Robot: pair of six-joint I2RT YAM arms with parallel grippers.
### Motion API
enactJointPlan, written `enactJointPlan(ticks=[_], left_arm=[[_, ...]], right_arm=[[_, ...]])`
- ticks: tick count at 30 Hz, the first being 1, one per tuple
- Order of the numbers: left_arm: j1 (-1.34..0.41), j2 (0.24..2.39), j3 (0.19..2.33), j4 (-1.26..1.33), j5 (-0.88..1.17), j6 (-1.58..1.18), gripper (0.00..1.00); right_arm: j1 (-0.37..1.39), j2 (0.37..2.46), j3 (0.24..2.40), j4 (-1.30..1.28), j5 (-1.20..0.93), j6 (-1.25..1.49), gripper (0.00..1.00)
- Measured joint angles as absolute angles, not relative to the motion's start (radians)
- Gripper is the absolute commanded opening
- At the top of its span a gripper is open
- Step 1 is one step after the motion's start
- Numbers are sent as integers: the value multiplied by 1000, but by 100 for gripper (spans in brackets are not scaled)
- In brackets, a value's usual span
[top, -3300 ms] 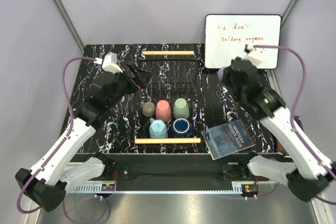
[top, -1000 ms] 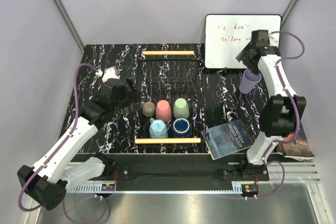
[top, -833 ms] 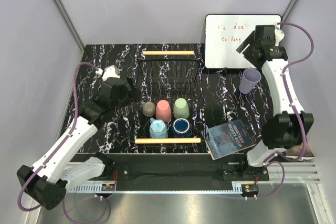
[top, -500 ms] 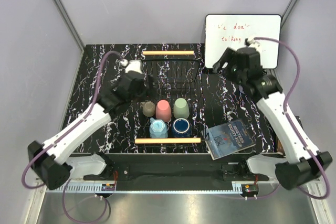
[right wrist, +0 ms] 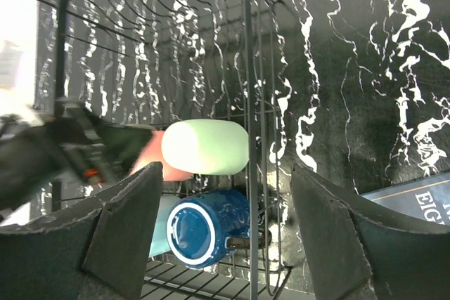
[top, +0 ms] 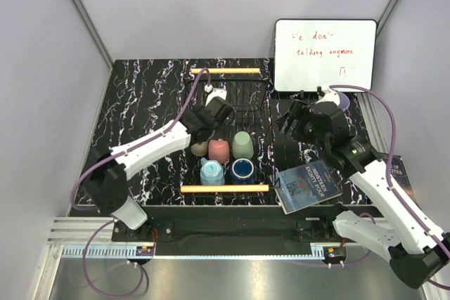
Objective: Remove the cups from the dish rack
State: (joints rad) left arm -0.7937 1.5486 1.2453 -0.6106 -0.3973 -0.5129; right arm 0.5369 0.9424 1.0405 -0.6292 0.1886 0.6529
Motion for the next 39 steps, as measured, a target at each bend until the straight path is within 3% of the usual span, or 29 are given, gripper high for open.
enactJointPlan(ticks=[8,14,25,26,27,29,30,33,39], left_arm=[[-794,1599,1251,-607,-391,-536,96],[-794,1599,1250,-605,-377,-559,81],[-810,1599,1217,-601,-348,-577,79],[-812,1599,1216,-600,-346,-577,74],[-813,1599,1216,-599,-345,-577,60],[-815,1599,1215,-598,-344,-583,44],[-817,1599,1214,-594,-342,-582,25],[-818,1598,1214,-582,-343,-577,2],[-823,1595,1212,-581,-345,-576,0]], right_arm=[[538,910,1028,-611,189,653,80],[538,910,995,-606,189,655,80],[538,911,979,-595,189,664,79],[538,911,978,-595,189,664,79],[538,911,977,-595,189,664,79],[538,911,976,-595,189,665,79],[538,911,974,-595,189,665,79],[538,911,971,-595,189,667,79],[538,911,970,-595,189,671,79]])
